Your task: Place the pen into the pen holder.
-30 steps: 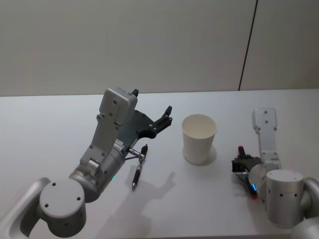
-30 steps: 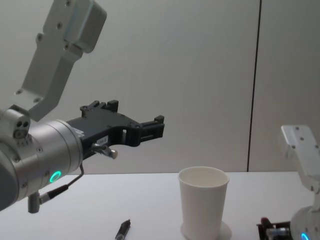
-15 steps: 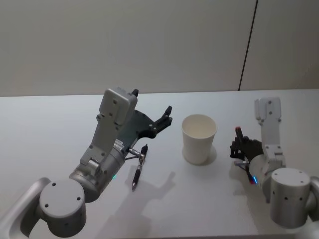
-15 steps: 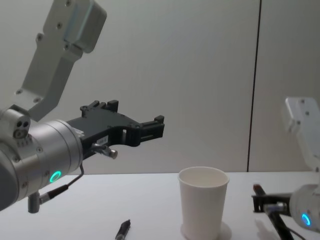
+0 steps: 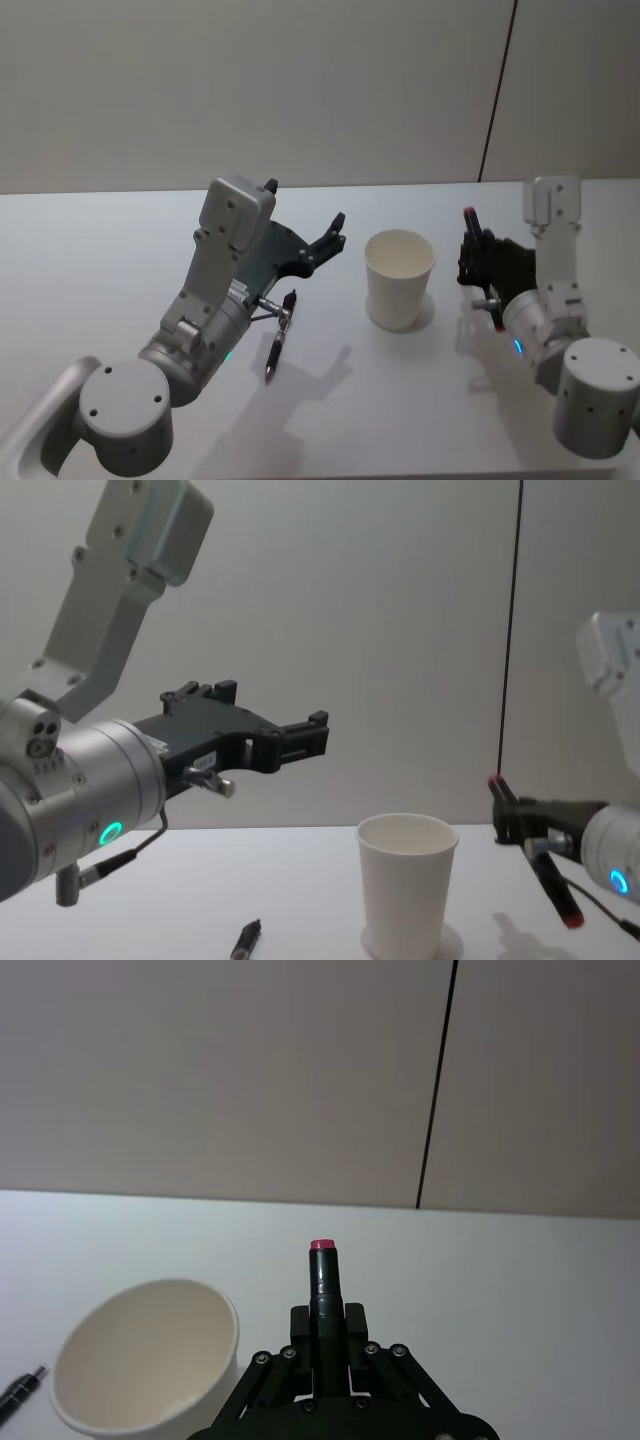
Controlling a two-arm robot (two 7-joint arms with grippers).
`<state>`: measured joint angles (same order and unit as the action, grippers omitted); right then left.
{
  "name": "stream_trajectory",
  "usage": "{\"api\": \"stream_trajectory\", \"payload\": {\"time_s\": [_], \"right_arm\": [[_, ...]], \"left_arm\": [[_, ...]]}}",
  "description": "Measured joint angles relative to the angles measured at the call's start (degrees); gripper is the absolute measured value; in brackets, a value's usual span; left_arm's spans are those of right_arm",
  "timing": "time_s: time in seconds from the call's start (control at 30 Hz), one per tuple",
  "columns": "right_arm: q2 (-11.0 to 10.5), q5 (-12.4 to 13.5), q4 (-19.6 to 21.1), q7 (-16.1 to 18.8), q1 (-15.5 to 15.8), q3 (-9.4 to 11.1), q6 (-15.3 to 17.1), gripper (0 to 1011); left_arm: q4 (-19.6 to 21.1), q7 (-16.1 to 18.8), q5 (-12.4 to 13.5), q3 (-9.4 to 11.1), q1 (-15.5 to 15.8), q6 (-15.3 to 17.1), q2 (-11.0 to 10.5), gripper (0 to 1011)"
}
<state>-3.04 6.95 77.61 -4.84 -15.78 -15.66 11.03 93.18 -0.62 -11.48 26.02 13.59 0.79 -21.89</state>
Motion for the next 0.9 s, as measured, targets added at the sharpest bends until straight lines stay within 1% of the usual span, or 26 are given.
{"api": "stream_trajectory", "payload": {"time_s": [0.03,0.13,0.3,0.33,0.37,0.4,0.43,0.53,0.63,0.73,0.77,0.8,0.83,0.9], "right_arm": [[-0.14,-0.13,0.20,0.86,0.09,0.06,-1.53,185],[-0.35,-0.26,0.41,1.97,0.19,0.18,-3.46,185],[-0.83,-0.36,0.58,5.33,0.25,0.46,-9.07,185],[-0.83,-0.36,0.58,5.33,0.25,0.46,-9.07,185],[-0.93,-0.32,0.58,6.36,0.22,0.54,-10.73,185],[-0.97,-0.29,0.57,6.81,0.19,0.57,-11.40,185],[-1.06,-0.20,0.50,7.71,0.09,0.65,-12.88,185],[-1.16,0.03,0.27,9.07,-0.09,0.76,-14.98,185],[-1.28,0.61,-0.41,11.80,-0.59,0.94,-19.12,185],[-1.29,1.00,-0.96,13.33,-0.96,1.04,-21.36,185],[-1.29,1.33,-1.48,14.59,-1.31,1.10,-23.12,185],[-1.29,1.43,-1.73,14.94,-1.47,1.13,-23.64,185],[-1.24,1.79,-2.39,16.22,-1.91,1.17,-25.43,185],[-1.15,2.20,-3.14,17.60,-2.38,1.22,-27.34,185]], "left_arm": [[0.00,0.00,0.00,0.00,0.00,0.00,0.00,1004],[0.00,0.00,0.00,0.00,0.00,0.00,0.00,1004],[0.00,0.00,0.00,0.00,0.00,0.00,0.00,1004],[0.00,0.00,0.00,0.00,0.00,0.00,0.00,1004],[0.00,0.00,0.00,0.00,0.00,0.00,0.00,1004],[0.00,0.00,0.00,0.00,0.00,0.00,0.00,1004],[0.00,0.00,0.00,0.00,0.00,0.00,0.00,1004],[0.00,0.00,0.00,0.00,0.00,0.00,0.00,1004],[0.00,0.00,0.00,0.00,0.00,0.00,0.00,1004],[0.00,0.00,0.00,0.00,0.00,0.00,0.00,1004],[0.00,0.00,0.00,0.00,0.00,0.00,0.00,1004],[0.00,0.00,0.00,0.00,0.00,0.00,0.00,1004],[0.00,0.00,0.00,0.00,0.00,0.00,0.00,1004],[0.00,0.00,0.00,0.00,0.00,0.00,0.00,1004]]}}
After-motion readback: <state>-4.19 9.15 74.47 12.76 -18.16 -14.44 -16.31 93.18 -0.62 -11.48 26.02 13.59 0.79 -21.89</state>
